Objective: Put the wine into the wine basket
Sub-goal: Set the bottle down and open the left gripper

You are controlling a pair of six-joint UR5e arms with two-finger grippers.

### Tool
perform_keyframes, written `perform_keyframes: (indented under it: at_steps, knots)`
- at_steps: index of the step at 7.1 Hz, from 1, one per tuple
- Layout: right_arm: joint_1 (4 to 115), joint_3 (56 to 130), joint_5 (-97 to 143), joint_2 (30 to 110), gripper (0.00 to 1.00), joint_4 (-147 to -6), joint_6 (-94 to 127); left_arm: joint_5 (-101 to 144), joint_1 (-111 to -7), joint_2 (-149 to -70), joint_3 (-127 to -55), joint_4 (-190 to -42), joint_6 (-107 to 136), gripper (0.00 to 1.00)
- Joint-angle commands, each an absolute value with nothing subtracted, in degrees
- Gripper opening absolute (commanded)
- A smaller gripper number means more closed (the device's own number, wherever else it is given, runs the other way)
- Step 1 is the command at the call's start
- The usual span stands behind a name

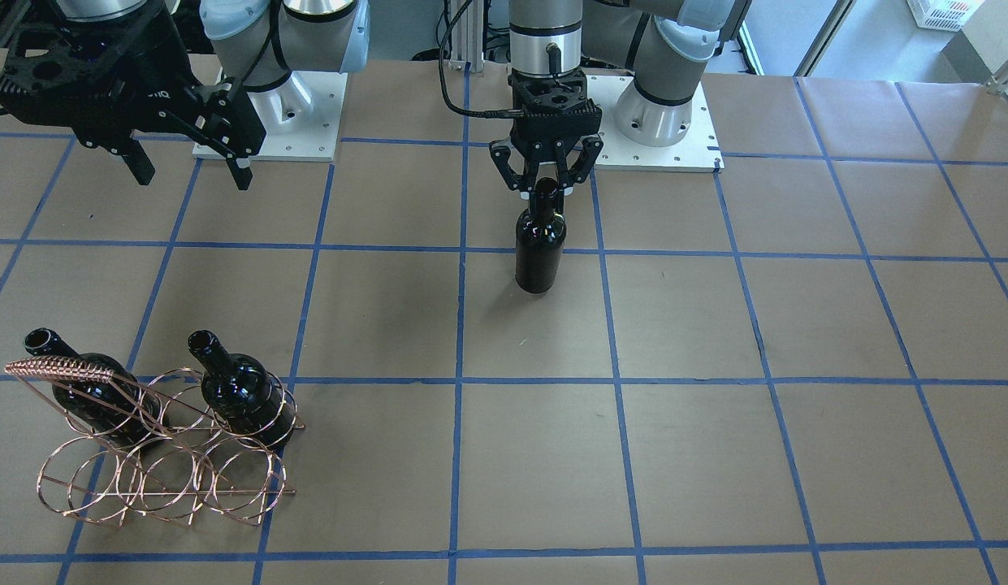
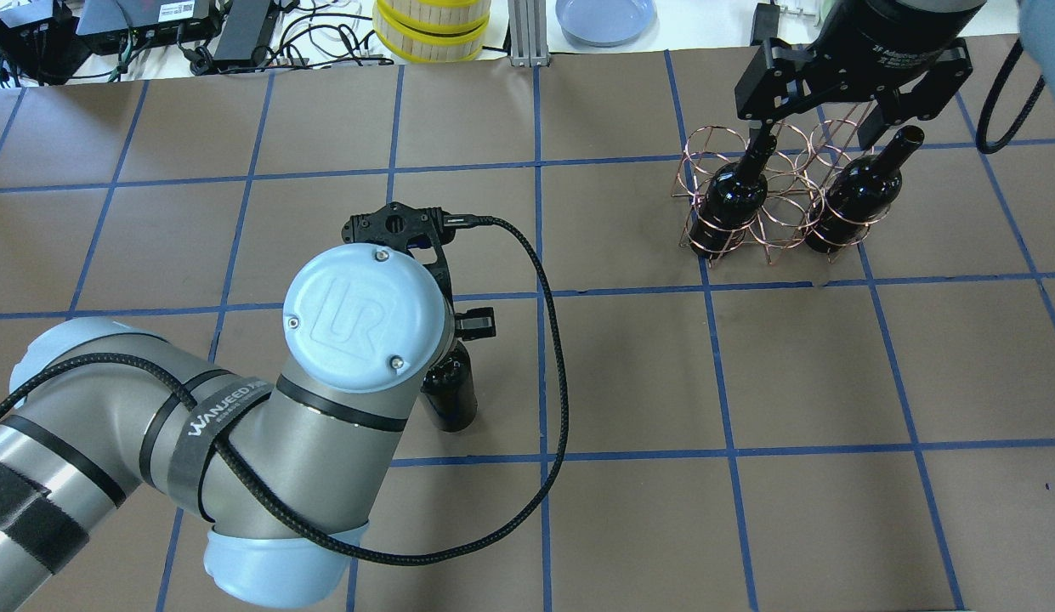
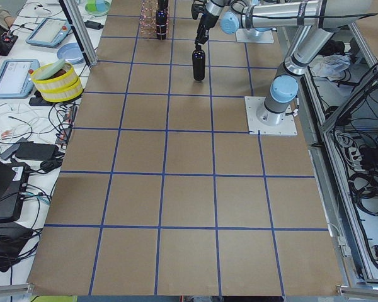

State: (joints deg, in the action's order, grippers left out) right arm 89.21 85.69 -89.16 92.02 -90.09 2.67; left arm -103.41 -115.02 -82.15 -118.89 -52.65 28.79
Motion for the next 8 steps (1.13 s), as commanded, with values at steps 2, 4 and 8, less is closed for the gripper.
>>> perform_keyframes:
  at_steps: [2,4,8]
  knots:
    - [89.2,85.7,-89.1,92.0,1.00,-90.1,2.7,-102.2,-114.7,-82.3,-118.9,-52.8,28.7,0.00]
    - [89.1,85.7,-89.1,92.0,1.00,-90.1,2.7,-102.2,-114.4,-82.4,-118.9,-52.9,28.7,0.00]
    - [89.2,85.7,-89.1,92.0,1.00,-90.0,2.7,-102.3,-114.4,-83.2,-118.8,-52.9,28.7,0.00]
